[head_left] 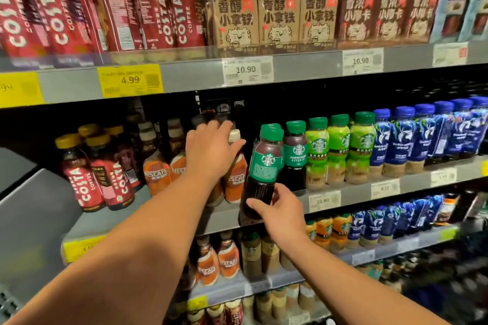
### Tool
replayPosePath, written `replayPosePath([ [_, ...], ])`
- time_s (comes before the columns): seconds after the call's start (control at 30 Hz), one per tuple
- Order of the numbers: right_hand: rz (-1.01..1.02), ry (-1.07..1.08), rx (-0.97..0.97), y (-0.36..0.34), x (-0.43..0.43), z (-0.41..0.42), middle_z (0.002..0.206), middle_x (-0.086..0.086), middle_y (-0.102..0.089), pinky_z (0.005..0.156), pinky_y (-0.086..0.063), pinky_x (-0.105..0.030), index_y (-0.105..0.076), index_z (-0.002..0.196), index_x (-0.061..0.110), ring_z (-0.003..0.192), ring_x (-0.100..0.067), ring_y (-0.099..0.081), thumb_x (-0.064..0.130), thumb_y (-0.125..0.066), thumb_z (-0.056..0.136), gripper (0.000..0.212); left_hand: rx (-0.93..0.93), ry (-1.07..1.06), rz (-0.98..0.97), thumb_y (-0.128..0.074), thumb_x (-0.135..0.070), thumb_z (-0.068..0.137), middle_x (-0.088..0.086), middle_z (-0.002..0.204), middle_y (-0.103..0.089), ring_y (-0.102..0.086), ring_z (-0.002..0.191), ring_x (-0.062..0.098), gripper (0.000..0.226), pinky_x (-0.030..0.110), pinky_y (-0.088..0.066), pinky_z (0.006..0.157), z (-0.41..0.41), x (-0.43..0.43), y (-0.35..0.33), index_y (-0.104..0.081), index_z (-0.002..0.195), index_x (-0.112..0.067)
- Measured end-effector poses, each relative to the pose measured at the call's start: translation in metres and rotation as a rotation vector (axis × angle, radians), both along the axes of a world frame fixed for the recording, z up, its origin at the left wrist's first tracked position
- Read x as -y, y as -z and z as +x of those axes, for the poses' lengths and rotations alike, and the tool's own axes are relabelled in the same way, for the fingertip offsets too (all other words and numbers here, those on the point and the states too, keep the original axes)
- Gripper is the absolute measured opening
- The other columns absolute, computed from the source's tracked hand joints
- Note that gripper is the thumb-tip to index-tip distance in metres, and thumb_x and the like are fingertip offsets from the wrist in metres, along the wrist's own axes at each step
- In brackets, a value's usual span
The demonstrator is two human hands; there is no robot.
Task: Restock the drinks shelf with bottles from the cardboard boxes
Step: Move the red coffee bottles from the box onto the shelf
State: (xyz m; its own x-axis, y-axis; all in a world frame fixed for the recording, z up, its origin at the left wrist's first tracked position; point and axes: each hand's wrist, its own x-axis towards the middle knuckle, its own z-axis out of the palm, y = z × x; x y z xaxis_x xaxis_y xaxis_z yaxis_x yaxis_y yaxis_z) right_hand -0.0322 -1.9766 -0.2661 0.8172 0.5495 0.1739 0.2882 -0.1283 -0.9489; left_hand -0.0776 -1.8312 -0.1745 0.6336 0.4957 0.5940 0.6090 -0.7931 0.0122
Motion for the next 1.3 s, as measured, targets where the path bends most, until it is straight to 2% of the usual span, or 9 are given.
replayPosePath([
  [0.1,-0.010,0.029,0.021,0.002,-0.003,0.000,0.088,0.009,-0.068,0.077,-0.055,-0.034,-0.058,0.095,0.029,0.083,-0.010,-0.065,0.027,-0.077,0.077,0.026,-0.060,-0.021,-0.007,-0.034,-0.063,0.091,0.005,0.117,-0.060,-0.053,0.109,0.028,0.056,0.045,-0.039,0.091,0.006,-0.008,0.008,-0.046,0.129,-0.023],
  [0.33,-0.046,0.103,0.023,0.009,-0.005,-0.003,0.092,0.009,-0.069,0.081,-0.055,-0.041,-0.059,0.099,0.029,0.085,-0.012,-0.066,0.031,-0.076,0.077,0.029,-0.089,0.022,0.053,-0.028,-0.064,0.093,0.006,0.107,-0.064,-0.059,0.100,0.029,0.060,0.042,-0.045,0.082,0.010,-0.019,0.008,-0.039,0.134,-0.023],
  [0.5,-0.081,0.127,0.058,0.007,-0.007,-0.006,0.090,0.009,-0.067,0.080,-0.055,-0.039,-0.055,0.100,0.030,0.083,-0.013,-0.064,0.032,-0.075,0.078,0.030,-0.072,0.083,0.062,-0.035,-0.051,0.097,0.003,0.102,-0.065,-0.057,0.097,0.027,0.040,0.038,-0.039,0.076,0.010,-0.018,0.008,-0.050,0.120,-0.022],
  [0.67,-0.114,0.141,0.100,0.001,-0.018,-0.011,0.116,0.004,-0.065,0.092,-0.050,-0.040,-0.052,0.130,0.018,0.106,-0.019,-0.059,0.038,-0.074,0.077,0.061,-0.083,0.090,0.089,-0.037,-0.049,0.096,0.003,0.093,-0.063,-0.056,0.093,0.027,0.036,0.036,-0.034,0.069,0.000,-0.025,0.005,-0.054,0.105,-0.019],
  [0.8,-0.090,0.121,0.111,-0.003,-0.027,-0.012,0.109,0.005,-0.066,0.087,-0.050,-0.033,-0.057,0.119,0.018,0.099,-0.015,-0.060,0.029,-0.075,0.079,0.046,-0.089,0.094,0.108,-0.038,-0.050,0.096,0.004,0.088,-0.063,-0.057,0.090,0.028,0.036,0.035,-0.035,0.066,-0.011,-0.034,0.003,-0.054,0.098,-0.017],
  [0.87,-0.080,0.125,0.115,-0.004,-0.033,-0.014,0.109,0.004,-0.066,0.085,-0.050,-0.032,-0.057,0.119,0.017,0.098,-0.015,-0.060,0.027,-0.076,0.078,0.046,-0.071,0.098,0.100,-0.040,-0.049,0.095,0.004,0.088,-0.064,-0.058,0.090,0.029,0.036,0.035,-0.036,0.067,-0.017,-0.039,0.004,-0.055,0.095,-0.017],
  [1.0,-0.105,0.141,0.154,-0.002,-0.049,-0.017,0.116,0.001,-0.063,0.093,-0.049,-0.038,-0.056,0.123,0.016,0.107,-0.018,-0.058,0.028,-0.076,0.078,0.051,-0.058,0.101,0.103,-0.041,-0.048,0.096,0.006,0.090,-0.064,-0.058,0.090,0.029,0.037,0.034,-0.032,0.065,-0.025,-0.047,0.006,-0.058,0.099,-0.016],
  [1.1,-0.165,0.192,0.192,-0.002,-0.057,-0.017,0.127,-0.004,-0.055,0.099,-0.045,-0.038,-0.048,0.136,0.013,0.118,-0.022,-0.052,0.032,-0.073,0.081,0.063,-0.050,0.099,0.097,-0.041,-0.049,0.096,0.007,0.090,-0.065,-0.058,0.090,0.030,0.039,0.035,-0.035,0.068,-0.028,-0.050,0.006,-0.058,0.101,-0.015],
  [1.3,-0.202,0.276,0.183,-0.003,-0.066,-0.015,0.127,-0.006,-0.058,0.095,-0.048,-0.040,-0.049,0.134,0.012,0.117,-0.025,-0.054,0.034,-0.070,0.084,0.058,-0.059,0.120,0.094,-0.039,-0.050,0.096,0.005,0.093,-0.065,-0.058,0.092,0.027,0.039,0.034,-0.037,0.068,-0.024,-0.047,0.006,-0.058,0.106,-0.017],
])
